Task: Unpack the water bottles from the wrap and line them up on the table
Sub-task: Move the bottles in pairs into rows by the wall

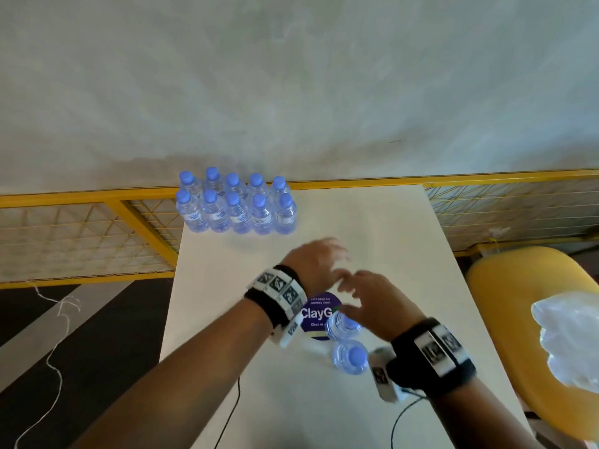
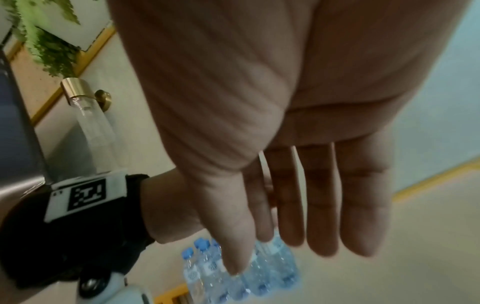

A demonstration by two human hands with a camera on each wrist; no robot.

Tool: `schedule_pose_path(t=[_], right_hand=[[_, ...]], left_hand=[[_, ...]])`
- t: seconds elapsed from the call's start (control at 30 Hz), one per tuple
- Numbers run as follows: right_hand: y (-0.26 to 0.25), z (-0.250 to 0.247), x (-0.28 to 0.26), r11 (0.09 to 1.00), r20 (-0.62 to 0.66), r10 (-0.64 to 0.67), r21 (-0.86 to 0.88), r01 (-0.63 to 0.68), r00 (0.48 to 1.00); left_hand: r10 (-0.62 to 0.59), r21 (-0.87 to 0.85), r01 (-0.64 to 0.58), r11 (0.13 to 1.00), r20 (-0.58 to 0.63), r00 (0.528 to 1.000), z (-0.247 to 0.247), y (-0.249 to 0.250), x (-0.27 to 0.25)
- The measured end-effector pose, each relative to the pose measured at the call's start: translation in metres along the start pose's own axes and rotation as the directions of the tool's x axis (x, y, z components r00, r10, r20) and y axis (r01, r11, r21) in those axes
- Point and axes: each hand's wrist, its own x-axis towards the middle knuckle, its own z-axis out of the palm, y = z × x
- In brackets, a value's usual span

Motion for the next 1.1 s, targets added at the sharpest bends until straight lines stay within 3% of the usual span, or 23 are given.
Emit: schedule_pose_path(t=[0.1,0.23,0.47,0.63,0.83,0.93,1.1], right_hand=[[0.014,0.022,-0.055,0.994,0.122,0.074,-0.087,-0.064,0.990],[0.022,0.057,-0.087,0.992,0.149,0.077,-0.106,-0.062,0.986],[0.026,0.081,-0.086,0.985,0.058,0.025,-0.171,-0.015,0.998],[0.033,0.075,-0.086,0.993,0.045,-0.003,-0.115,0.008,0.999],[0.041,0.059,-0.085,1.000,0.026,-0.011,0.005,0.011,1.000],[0.045,0.051,-0.066,1.000,-0.015,-0.012,0.027,0.012,1.000],[0.035,0.047,-0.079,0.997,-0.014,-0.016,0.071,0.017,1.000]], left_hand=[[-0.044,0.019,0.041,0.999,0.221,0.974,0.034,0.036,-0.019],[-0.125,0.152,0.082,0.985,0.300,0.946,0.068,0.058,-0.034],[-0.196,0.273,0.131,0.953,0.229,0.953,0.080,0.064,-0.032],[-0.195,0.278,0.154,0.948,0.127,0.972,0.053,0.059,-0.011],[-0.175,0.385,0.199,0.901,-0.096,0.980,-0.013,0.028,0.056],[-0.214,0.443,0.243,0.863,-0.116,0.970,-0.044,-0.005,0.112],[-0.317,0.503,0.343,0.793,-0.141,0.938,-0.066,-0.047,0.140]])
